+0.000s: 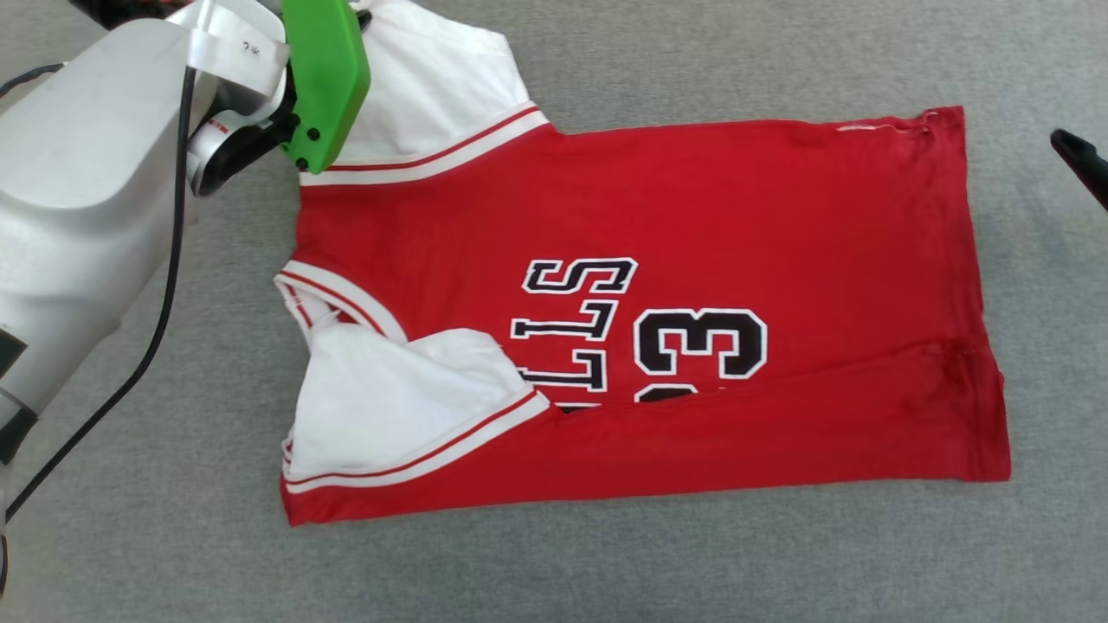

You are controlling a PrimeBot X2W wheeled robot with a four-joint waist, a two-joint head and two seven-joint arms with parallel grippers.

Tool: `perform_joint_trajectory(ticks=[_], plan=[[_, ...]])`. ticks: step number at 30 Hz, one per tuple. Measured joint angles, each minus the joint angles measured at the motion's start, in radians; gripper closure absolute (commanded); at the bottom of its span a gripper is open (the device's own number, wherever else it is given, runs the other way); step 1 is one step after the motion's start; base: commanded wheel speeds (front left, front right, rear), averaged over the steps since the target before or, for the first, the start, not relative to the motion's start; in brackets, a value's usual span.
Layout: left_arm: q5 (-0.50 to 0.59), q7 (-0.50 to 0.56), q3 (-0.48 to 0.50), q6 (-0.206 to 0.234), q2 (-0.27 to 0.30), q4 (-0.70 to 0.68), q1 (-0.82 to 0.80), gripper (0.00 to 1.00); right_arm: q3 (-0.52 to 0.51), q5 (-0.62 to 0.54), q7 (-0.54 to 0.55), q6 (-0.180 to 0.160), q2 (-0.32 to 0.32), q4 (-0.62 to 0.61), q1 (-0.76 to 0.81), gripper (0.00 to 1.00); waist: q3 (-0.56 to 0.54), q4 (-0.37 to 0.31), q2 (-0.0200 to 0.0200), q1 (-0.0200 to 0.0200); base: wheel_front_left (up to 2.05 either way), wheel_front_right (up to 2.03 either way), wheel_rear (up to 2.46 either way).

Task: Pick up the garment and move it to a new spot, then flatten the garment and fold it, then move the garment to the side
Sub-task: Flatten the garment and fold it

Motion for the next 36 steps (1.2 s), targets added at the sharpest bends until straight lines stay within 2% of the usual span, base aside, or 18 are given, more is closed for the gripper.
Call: perform_joint_trajectory(ticks=[4,10,19,25,27,36], plan=[[0.0,-0.021,-0.001,0.0,-0.014,-0.017,0.0,1.0,0.05,0.054,0.136,0.0,-0.025,0.066,-0.081,0.0,-0.005,0.035,0.0,0.0,0.0,0.0,0.0],[0.009,-0.05,-0.002,0.0,-0.03,-0.037,-0.01,1.0,0.139,0.062,0.221,0.0,0.013,0.166,-0.185,0.0,0.017,0.075,0.0,0.0001,0.0,0.0,0.0],[0.045,-0.075,-0.002,0.0,-0.04,-0.068,-0.047,1.0,0.248,0.007,0.204,0.0,0.075,0.344,-0.262,0.0,0.075,0.11,0.0,0.0,0.0,0.0,0.0],[0.054,-0.09,-0.003,0.0,-0.044,-0.072,-0.054,1.0,0.318,0.018,0.181,-0.001,0.069,0.398,-0.306,0.0,0.109,0.124,-0.0001,-0.0001,0.0,0.0,0.0],[0.054,-0.093,-0.004,0.0,-0.044,-0.069,-0.054,1.0,0.336,0.039,0.172,-0.001,0.062,0.405,-0.316,1.0,0.11,0.124,-0.0001,-0.0001,0.0,0.0,0.0],[0.054,-0.14,-0.005,0.0,-0.031,-0.051,-0.032,1.0,0.385,0.101,0.003,-0.001,0.063,0.424,-0.307,1.0,0.056,0.11,0.0,-0.0001,0.0,0.0,0.0]])
